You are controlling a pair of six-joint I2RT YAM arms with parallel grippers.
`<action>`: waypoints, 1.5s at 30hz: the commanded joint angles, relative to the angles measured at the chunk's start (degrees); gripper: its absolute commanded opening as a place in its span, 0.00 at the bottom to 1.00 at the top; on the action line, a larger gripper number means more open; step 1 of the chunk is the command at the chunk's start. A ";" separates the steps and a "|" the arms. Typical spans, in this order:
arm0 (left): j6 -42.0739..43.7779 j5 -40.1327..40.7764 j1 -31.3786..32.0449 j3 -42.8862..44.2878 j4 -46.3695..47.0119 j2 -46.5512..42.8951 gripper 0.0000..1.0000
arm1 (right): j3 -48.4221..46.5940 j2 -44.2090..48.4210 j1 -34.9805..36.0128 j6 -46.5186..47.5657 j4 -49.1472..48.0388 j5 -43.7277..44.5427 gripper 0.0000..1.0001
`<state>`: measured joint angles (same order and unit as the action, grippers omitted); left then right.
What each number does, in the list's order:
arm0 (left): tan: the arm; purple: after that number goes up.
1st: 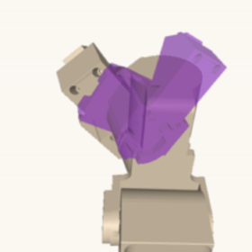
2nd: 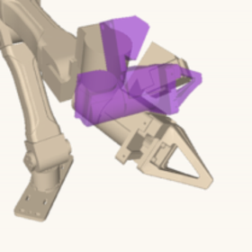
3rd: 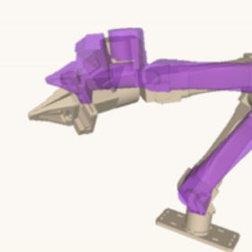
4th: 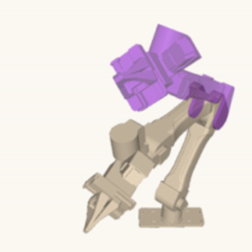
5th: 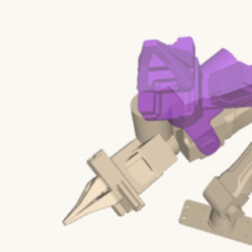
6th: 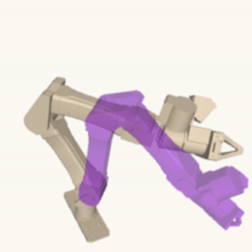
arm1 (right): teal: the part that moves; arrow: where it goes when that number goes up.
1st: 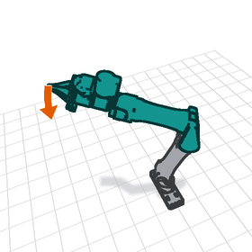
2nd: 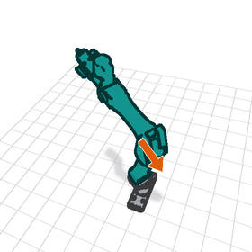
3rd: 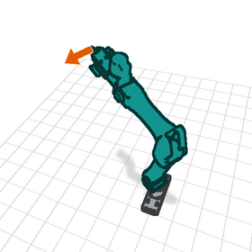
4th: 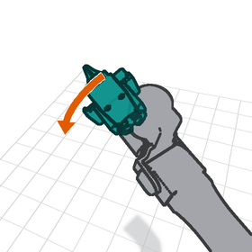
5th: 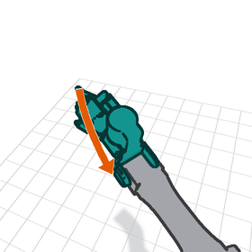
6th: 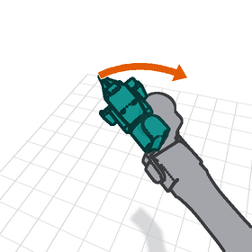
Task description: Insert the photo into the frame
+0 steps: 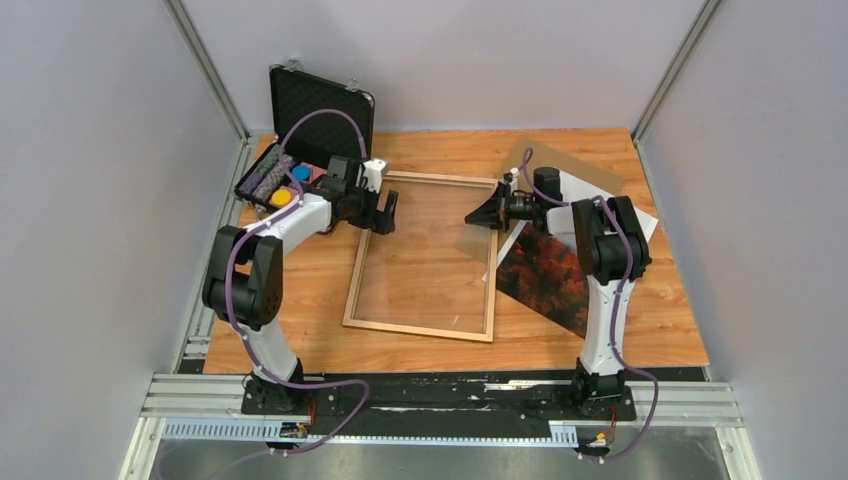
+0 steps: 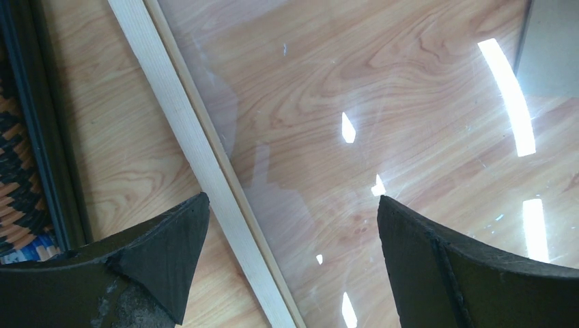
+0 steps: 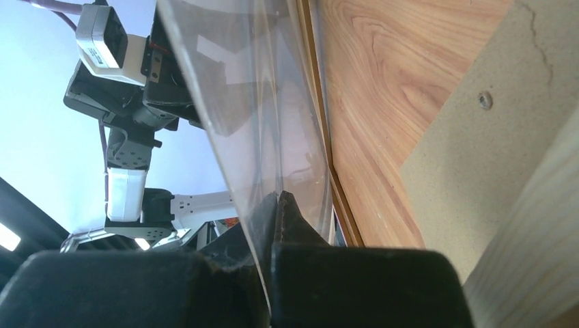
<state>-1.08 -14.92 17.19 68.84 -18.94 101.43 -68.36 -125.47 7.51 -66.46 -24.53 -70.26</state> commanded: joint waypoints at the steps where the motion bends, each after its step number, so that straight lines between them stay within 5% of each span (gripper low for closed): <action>1: 2.14 0.63 -0.53 2.47 -0.80 -3.71 1.00 | 1.09 2.80 0.87 -3.31 -0.99 0.86 0.00; 6: 3.21 1.25 -1.19 1.39 -1.18 -4.44 1.00 | 0.17 3.99 0.84 1.89 3.23 1.51 0.01; 21: 3.55 1.05 -3.25 -2.47 -0.89 -7.26 1.00 | 2.05 7.35 0.91 17.22 13.64 2.27 0.32; 45: 3.71 1.44 -4.52 -3.17 -1.19 -9.01 1.00 | 7.24 11.27 3.97 27.60 19.84 4.11 0.36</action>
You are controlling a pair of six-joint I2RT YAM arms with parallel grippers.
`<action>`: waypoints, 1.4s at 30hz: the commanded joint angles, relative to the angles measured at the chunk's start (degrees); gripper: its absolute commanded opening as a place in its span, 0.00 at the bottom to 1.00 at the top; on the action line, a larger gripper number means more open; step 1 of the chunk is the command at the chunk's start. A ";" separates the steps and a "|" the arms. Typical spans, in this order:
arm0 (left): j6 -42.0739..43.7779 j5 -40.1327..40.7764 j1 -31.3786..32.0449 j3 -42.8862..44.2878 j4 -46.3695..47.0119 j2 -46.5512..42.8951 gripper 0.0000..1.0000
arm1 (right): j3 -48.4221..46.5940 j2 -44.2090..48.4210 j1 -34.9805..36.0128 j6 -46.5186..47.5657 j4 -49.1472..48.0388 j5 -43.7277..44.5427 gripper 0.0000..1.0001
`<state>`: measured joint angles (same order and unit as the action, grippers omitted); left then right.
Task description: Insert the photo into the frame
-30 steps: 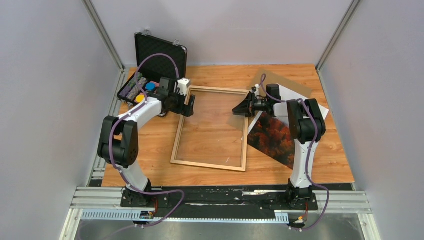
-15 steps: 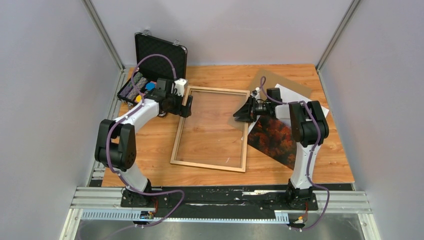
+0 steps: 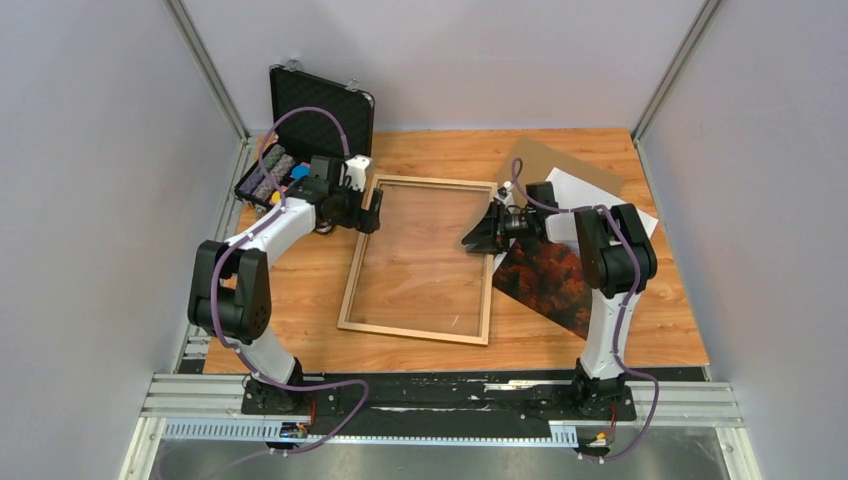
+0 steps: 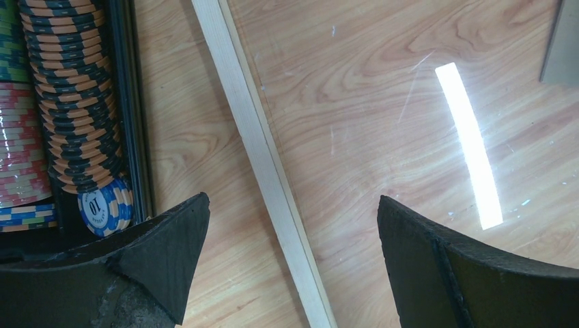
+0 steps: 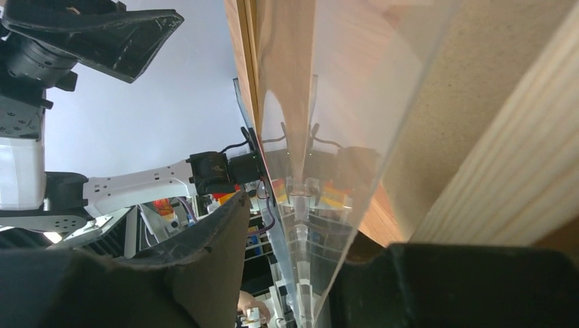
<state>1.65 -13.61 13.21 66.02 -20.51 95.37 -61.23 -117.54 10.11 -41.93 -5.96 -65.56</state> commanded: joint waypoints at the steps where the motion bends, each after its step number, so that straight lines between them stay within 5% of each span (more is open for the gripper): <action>1: 0.98 0.14 -0.62 -0.32 0.38 -2.98 1.00 | 0.22 3.48 1.53 3.27 1.36 -0.47 0.34; 9: 1.13 0.53 -1.24 -1.04 0.38 -3.30 1.00 | -1.26 3.14 1.47 2.82 1.21 -1.50 0.00; 30: 4.08 -4.46 -3.62 -5.21 0.95 2.38 1.00 | 1.51 3.01 0.59 -17.44 -20.04 -8.69 0.00; 42: 3.34 -13.86 -3.91 -3.83 -0.04 5.22 1.00 | 3.75 1.73 1.08 -19.04 -25.78 -8.91 0.00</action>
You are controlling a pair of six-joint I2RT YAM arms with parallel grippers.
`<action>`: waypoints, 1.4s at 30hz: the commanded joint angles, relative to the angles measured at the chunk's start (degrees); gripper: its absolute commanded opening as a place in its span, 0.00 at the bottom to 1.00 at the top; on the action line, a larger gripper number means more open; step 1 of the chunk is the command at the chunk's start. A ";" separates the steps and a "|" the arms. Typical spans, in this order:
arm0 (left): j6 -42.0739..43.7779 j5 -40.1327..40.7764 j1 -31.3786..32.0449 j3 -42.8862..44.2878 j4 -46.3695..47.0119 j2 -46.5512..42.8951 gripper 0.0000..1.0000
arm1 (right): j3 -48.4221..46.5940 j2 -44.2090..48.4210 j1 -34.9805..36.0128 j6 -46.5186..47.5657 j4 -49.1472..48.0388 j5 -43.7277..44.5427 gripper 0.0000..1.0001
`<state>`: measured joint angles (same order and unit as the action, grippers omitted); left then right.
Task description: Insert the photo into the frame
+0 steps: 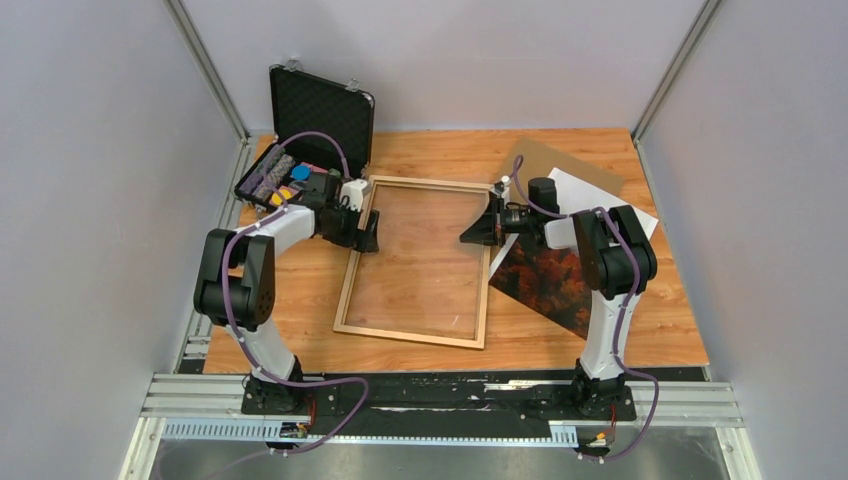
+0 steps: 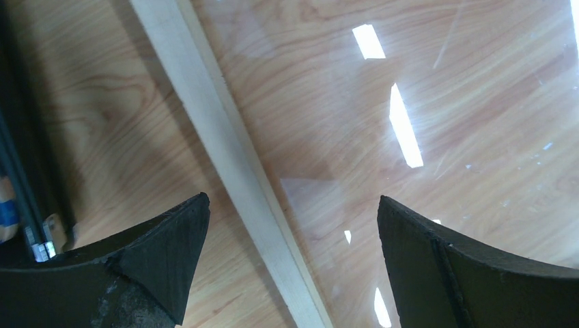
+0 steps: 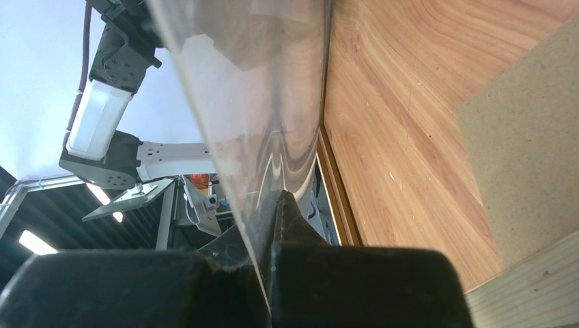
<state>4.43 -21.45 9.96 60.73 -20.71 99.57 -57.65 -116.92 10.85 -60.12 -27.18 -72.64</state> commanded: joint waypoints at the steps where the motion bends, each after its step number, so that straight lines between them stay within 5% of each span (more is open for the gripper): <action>1: 0.44 -6.70 -0.93 1.64 -0.02 1.22 1.00 | 0.12 1.01 0.38 -0.70 -4.55 -1.85 0.00; 8: -0.36 -14.40 -2.25 3.19 -2.38 3.80 1.00 | -0.27 0.45 0.40 -1.20 -5.21 -1.76 0.00; 15: 0.52 -21.90 -2.50 3.55 -3.61 4.88 1.00 | -0.09 -1.42 0.34 -10.33 -16.93 -3.00 0.00; 42: 1.03 -23.57 -2.91 4.02 -4.34 5.14 1.00 | 0.99 2.16 -0.39 -3.83 -13.87 -4.94 0.00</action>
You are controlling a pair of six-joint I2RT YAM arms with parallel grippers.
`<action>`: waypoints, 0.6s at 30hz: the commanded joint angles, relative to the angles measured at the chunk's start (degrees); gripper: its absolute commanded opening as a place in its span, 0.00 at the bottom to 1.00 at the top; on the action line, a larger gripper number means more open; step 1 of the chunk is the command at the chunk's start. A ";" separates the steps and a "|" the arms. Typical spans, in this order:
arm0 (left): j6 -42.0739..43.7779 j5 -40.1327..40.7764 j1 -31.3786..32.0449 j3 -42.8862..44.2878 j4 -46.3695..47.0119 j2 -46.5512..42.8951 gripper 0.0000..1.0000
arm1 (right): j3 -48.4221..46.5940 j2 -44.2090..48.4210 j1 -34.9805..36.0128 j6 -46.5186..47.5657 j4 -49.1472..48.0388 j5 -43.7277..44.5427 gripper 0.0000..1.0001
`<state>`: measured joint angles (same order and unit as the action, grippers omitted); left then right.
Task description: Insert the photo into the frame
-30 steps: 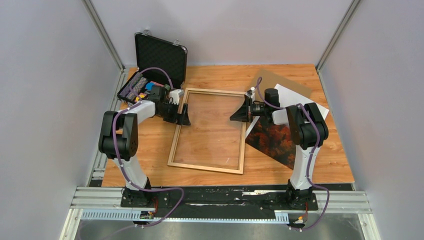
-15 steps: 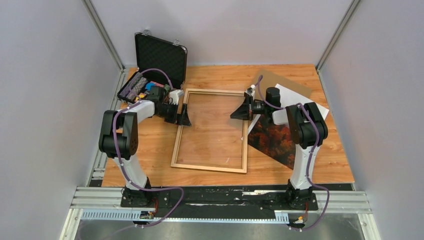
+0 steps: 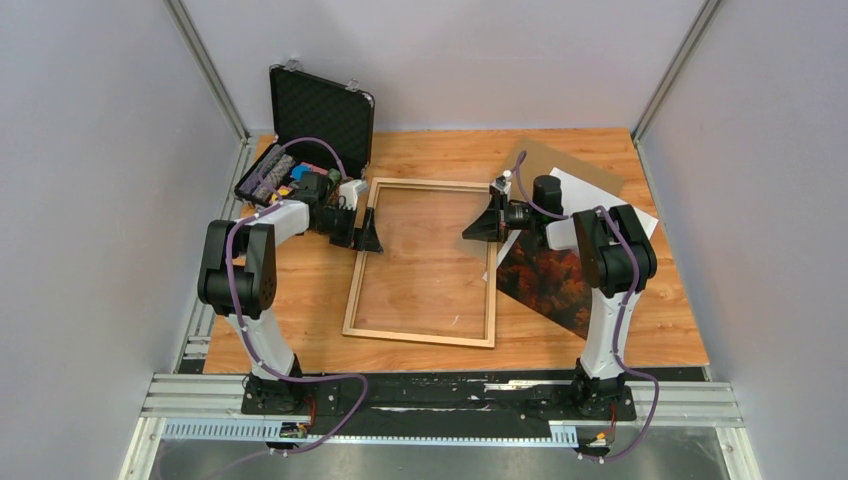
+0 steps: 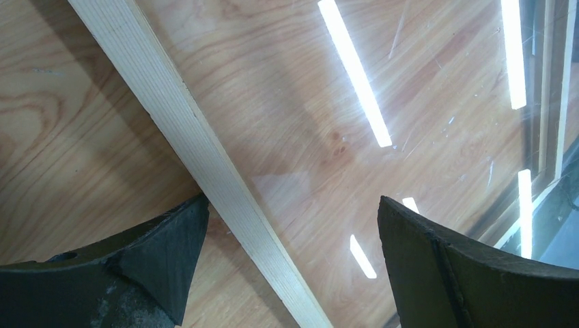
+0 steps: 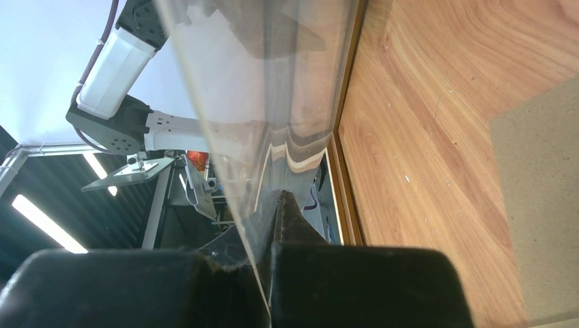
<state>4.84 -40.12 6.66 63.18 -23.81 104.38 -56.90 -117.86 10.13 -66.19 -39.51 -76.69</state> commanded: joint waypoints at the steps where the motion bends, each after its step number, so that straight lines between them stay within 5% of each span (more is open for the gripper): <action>1: 0.50 -4.94 0.38 1.59 -1.19 0.31 1.00 | 0.23 3.21 0.37 2.71 -1.35 -1.00 0.00; 18: 0.43 -5.41 0.07 1.43 -0.97 0.49 1.00 | 0.44 4.46 0.22 3.26 -0.79 -1.63 0.00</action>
<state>4.86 -41.41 6.61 63.18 -24.69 104.40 -56.53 -116.68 10.04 -64.38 -39.27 -77.28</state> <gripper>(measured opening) 0.998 0.003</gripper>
